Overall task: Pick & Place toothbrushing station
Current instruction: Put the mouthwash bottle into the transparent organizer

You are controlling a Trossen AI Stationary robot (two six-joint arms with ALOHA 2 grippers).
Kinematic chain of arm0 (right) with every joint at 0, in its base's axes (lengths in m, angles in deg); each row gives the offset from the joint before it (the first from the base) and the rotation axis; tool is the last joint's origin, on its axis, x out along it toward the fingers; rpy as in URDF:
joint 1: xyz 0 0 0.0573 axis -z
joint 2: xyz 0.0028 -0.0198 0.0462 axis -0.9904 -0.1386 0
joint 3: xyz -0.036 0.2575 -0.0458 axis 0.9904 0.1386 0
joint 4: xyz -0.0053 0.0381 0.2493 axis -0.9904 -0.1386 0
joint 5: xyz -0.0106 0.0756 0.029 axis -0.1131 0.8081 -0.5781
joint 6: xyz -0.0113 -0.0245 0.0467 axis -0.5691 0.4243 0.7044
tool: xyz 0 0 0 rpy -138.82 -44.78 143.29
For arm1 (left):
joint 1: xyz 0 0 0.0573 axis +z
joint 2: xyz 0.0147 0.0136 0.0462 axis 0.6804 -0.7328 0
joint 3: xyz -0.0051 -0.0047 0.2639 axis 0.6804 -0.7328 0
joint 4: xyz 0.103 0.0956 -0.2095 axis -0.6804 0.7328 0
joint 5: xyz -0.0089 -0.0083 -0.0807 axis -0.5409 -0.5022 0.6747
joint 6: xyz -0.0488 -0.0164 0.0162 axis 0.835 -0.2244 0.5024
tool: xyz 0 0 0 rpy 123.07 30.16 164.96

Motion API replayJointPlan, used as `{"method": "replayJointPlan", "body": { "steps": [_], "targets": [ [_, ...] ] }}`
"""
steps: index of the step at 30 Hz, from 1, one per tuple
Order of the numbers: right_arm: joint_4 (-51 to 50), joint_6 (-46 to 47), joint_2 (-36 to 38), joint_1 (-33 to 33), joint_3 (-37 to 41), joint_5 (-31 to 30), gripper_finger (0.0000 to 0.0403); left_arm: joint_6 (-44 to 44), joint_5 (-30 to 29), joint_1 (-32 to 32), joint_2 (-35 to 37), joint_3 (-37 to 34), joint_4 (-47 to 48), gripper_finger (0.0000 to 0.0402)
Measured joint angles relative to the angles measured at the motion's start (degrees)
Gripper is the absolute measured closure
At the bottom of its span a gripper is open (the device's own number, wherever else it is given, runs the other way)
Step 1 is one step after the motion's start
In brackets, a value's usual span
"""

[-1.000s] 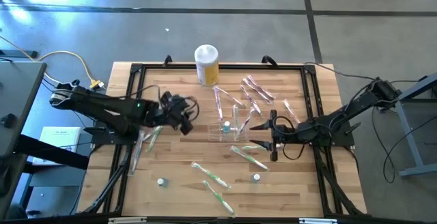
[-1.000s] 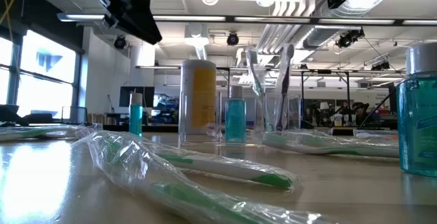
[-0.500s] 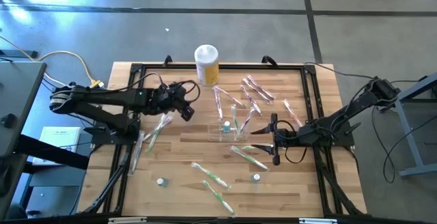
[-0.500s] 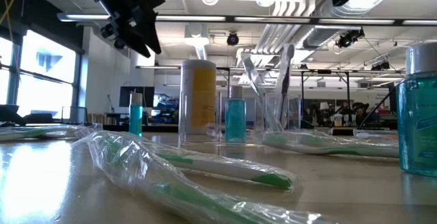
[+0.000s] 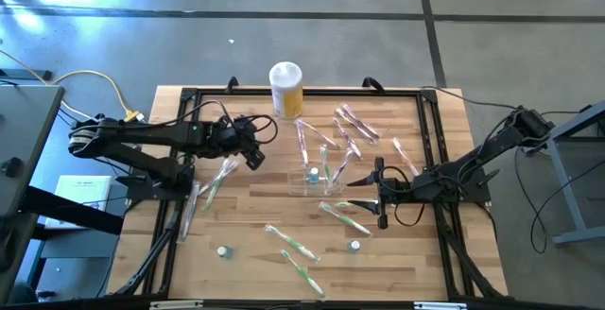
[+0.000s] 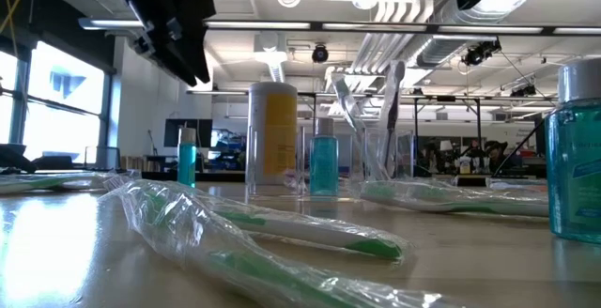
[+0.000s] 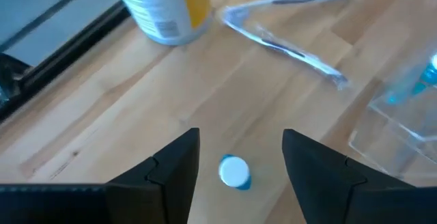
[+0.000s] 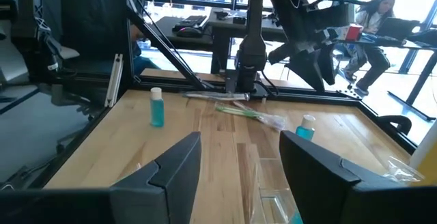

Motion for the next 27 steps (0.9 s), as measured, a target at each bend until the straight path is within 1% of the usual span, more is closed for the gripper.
{"method": "replayJointPlan", "body": {
  "steps": [5,10,16,19,23,27],
  "targets": [
    [-1.8,0.5,0.0,0.0,0.0,0.0,0.0211,0.0,0.2,0.0,0.0,-0.3,-0.1,0.0199],
    [-4.0,1.9,0.0,0.0,0.0,0.0,0.0211,0.2,-0.1,0.1,0.0,-2.1,-0.1,0.0199],
    [-4.0,1.9,0.0,0.0,0.0,0.0,0.0211,0.5,1.3,3.6,0.0,-4.2,0.0,0.0197],
    [-3.9,1.9,0.0,0.0,0.0,0.0,0.0211,0.8,2.6,5.4,0.0,-4.7,-0.5,0.0182],
    [-3.9,2.2,0.0,0.0,0.0,0.2,0.0211,3.3,7.4,7.4,0.0,-4.9,-2.0,0.0157],
    [-4.0,3.1,0.0,0.0,0.0,0.2,0.0211,5.1,7.8,7.5,0.0,-4.9,-2.5,0.0147]
  ]
}}
